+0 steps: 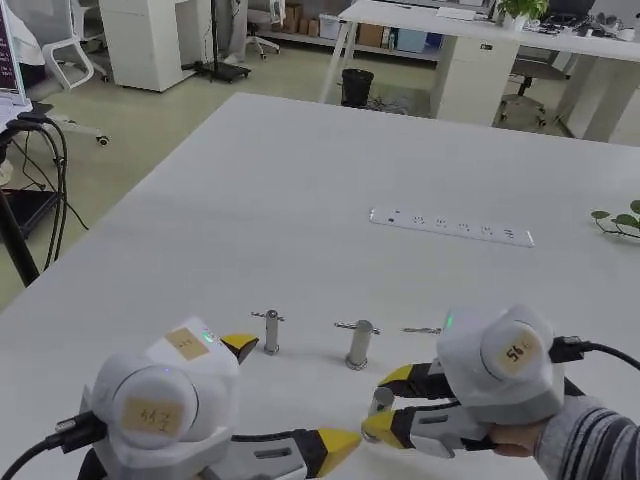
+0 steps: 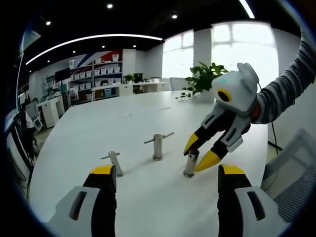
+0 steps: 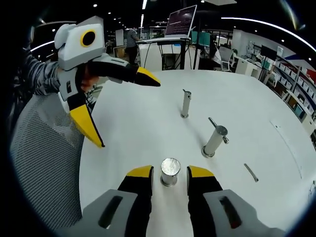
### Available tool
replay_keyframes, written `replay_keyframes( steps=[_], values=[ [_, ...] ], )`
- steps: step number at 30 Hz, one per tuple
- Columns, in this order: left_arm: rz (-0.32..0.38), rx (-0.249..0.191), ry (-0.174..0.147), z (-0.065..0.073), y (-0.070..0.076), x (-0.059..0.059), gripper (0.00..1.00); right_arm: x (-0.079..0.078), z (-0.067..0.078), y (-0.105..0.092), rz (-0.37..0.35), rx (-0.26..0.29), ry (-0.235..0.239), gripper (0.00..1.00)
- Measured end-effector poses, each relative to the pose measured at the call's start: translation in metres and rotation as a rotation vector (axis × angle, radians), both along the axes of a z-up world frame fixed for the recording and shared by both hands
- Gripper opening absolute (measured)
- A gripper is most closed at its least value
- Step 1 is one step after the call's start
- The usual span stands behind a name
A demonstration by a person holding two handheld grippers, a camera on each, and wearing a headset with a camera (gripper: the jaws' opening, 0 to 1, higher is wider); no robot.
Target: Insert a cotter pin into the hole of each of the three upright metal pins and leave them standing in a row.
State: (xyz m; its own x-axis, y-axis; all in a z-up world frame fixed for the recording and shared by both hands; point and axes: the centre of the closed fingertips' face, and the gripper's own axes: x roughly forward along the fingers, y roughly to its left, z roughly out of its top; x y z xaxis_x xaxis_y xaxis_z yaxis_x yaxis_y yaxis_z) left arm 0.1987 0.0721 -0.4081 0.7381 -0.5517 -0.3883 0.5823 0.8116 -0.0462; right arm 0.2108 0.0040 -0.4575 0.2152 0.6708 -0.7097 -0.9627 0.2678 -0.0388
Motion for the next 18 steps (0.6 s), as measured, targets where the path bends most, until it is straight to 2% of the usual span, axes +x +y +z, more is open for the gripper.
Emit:
replay_keyframes(
  steps=[8,10,18],
  values=[
    [0.004,0.002,0.010,-0.002,0.000,0.000,0.86,-0.001,0.003,-0.025,0.012,-0.038,0.014,0.26],
    [0.001,0.006,0.017,-0.003,-0.001,-0.001,0.86,0.004,0.002,-0.034,0.013,-0.070,0.005,0.26],
    [-0.003,0.010,0.016,-0.003,-0.002,-0.001,0.86,0.028,0.004,-0.053,-0.010,-0.112,0.007,0.25]
  ],
)
